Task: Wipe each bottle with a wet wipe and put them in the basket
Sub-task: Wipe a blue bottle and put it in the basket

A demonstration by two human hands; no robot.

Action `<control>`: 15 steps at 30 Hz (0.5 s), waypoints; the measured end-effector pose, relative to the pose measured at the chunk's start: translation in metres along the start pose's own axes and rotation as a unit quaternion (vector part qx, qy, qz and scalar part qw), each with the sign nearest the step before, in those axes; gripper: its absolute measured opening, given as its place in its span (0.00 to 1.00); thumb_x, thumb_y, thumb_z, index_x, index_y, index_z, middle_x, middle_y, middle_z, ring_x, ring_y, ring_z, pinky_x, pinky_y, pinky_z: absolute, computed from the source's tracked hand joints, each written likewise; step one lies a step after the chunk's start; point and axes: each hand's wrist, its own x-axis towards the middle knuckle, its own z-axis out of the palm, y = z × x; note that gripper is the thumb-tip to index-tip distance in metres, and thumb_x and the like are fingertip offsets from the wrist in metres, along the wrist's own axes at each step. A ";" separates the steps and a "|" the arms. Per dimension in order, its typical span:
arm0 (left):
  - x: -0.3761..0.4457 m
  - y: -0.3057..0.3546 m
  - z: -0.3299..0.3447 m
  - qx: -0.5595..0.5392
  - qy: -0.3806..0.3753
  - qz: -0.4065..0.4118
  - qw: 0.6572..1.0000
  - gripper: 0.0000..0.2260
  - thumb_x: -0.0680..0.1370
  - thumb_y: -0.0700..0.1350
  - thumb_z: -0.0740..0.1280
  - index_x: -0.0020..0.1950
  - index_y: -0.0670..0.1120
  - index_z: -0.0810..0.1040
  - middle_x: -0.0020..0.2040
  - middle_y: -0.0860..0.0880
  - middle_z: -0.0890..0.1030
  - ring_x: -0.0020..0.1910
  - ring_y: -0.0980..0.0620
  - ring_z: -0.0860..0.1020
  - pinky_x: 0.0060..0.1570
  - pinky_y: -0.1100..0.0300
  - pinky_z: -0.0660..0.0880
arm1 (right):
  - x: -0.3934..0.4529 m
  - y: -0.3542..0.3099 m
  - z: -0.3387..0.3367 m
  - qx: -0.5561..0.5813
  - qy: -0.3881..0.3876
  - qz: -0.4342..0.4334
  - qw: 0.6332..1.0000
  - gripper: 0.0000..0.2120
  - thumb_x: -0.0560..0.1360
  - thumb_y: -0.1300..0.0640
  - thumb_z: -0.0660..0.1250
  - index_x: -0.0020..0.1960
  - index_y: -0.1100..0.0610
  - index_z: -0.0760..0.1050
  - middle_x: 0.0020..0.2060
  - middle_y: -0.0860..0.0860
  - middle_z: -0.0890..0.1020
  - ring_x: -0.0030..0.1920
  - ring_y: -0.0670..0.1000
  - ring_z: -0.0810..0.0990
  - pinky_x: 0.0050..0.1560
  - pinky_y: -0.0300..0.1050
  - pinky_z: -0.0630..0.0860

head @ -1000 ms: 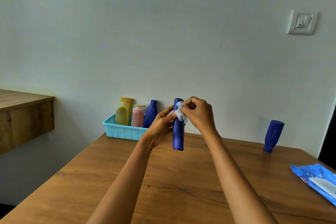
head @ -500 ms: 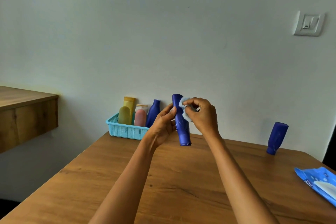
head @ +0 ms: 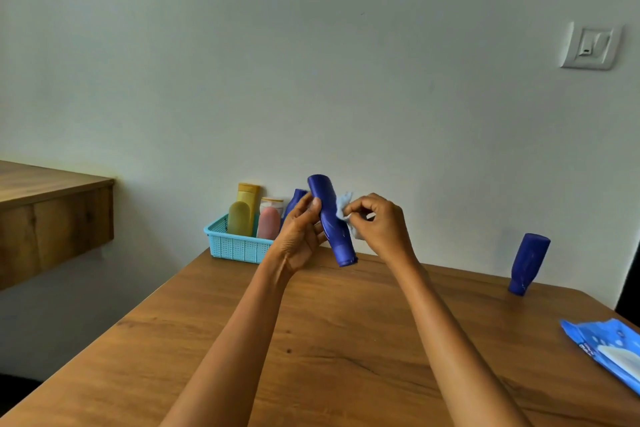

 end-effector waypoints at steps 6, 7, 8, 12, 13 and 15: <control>0.003 -0.005 0.012 0.023 -0.052 -0.031 0.998 0.21 0.75 0.47 0.66 0.68 0.46 0.70 0.51 0.46 0.82 0.47 0.51 0.82 0.43 0.57 0.79 | 0.003 -0.009 -0.003 0.030 0.063 -0.061 0.996 0.07 0.72 0.64 0.69 0.49 0.58 0.82 0.45 0.50 0.82 0.44 0.44 0.79 0.43 0.34 0.76; 0.003 -0.005 0.011 0.014 -0.043 -0.025 0.999 0.21 0.75 0.46 0.66 0.68 0.46 0.70 0.50 0.47 0.83 0.45 0.51 0.82 0.42 0.57 0.79 | 0.002 -0.011 -0.002 0.032 0.049 -0.077 0.995 0.06 0.72 0.63 0.70 0.48 0.58 0.82 0.45 0.50 0.82 0.44 0.44 0.80 0.44 0.34 0.76; 0.003 -0.004 0.009 0.005 -0.032 -0.018 0.999 0.22 0.75 0.46 0.65 0.69 0.46 0.69 0.49 0.47 0.83 0.45 0.51 0.82 0.41 0.58 0.79 | 0.001 -0.012 0.000 0.034 0.032 -0.089 0.995 0.05 0.71 0.60 0.71 0.47 0.58 0.82 0.44 0.50 0.82 0.43 0.44 0.80 0.44 0.34 0.76; 0.002 -0.002 0.000 0.001 0.040 -0.006 0.999 0.28 0.72 0.47 0.67 0.71 0.43 0.66 0.47 0.47 0.83 0.42 0.51 0.82 0.38 0.58 0.80 | -0.002 -0.008 0.006 0.024 -0.038 -0.083 0.996 0.05 0.70 0.55 0.73 0.41 0.57 0.82 0.41 0.47 0.81 0.40 0.43 0.79 0.41 0.36 0.77; 0.001 -0.002 0.000 0.016 0.050 -0.010 0.999 0.29 0.71 0.48 0.68 0.71 0.44 0.67 0.47 0.46 0.83 0.42 0.51 0.82 0.40 0.58 0.80 | -0.002 -0.005 0.006 0.012 -0.045 -0.076 0.996 0.05 0.69 0.54 0.73 0.40 0.56 0.81 0.39 0.46 0.81 0.39 0.43 0.79 0.40 0.37 0.77; 0.002 -0.003 0.002 0.050 0.058 -0.029 0.997 0.29 0.70 0.48 0.70 0.70 0.46 0.67 0.49 0.45 0.83 0.45 0.49 0.81 0.44 0.55 0.79 | -0.002 0.000 0.005 0.005 -0.035 -0.048 0.998 0.06 0.69 0.53 0.74 0.43 0.54 0.79 0.39 0.45 0.81 0.39 0.42 0.79 0.39 0.35 0.76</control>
